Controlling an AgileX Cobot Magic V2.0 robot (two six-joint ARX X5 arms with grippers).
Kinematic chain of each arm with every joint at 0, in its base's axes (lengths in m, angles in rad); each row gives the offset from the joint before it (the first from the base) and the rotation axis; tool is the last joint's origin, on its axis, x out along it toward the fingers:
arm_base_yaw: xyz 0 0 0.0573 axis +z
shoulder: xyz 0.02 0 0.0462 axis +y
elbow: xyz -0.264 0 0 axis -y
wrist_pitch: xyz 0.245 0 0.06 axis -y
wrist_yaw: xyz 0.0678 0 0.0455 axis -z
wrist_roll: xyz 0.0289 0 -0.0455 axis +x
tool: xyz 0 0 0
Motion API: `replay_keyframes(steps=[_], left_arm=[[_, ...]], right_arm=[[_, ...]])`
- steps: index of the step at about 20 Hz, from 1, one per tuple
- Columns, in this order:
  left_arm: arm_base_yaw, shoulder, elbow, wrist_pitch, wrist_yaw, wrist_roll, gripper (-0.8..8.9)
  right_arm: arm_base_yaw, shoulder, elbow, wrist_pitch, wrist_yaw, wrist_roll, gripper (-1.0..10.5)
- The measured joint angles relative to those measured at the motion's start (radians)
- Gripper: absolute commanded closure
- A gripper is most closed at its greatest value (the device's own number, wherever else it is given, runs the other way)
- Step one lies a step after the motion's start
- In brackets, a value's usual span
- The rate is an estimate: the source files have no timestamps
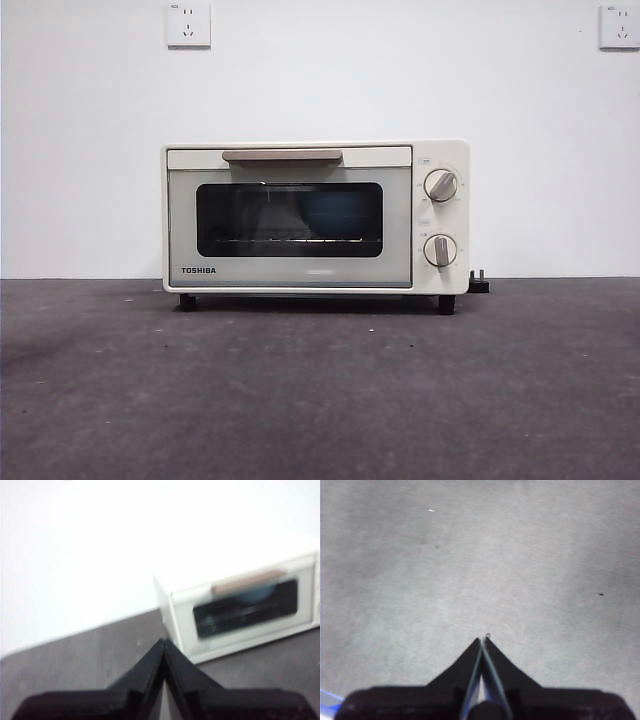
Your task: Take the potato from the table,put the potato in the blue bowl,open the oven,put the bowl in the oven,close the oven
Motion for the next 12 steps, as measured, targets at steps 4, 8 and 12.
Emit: replay_keyframes(steps=[4, 8, 12], left_arm=[[0.066, -0.177, -0.269, -0.013, -0.004, -0.109, 8.17], [0.076, -0.26, -0.365, -0.016, -0.005, -0.201, 8.17], [0.076, -0.26, -0.365, -0.039, -0.008, -0.168, 8.17]], right_arm=[[0.0, 0.0, 0.0, 0.0, 0.014, 0.0, 9.5], [0.0, 0.0, 0.0, 0.0, 0.031, 0.0, 9.5], [0.0, 0.001, 0.0, 0.0, 0.038, 0.0, 9.5]])
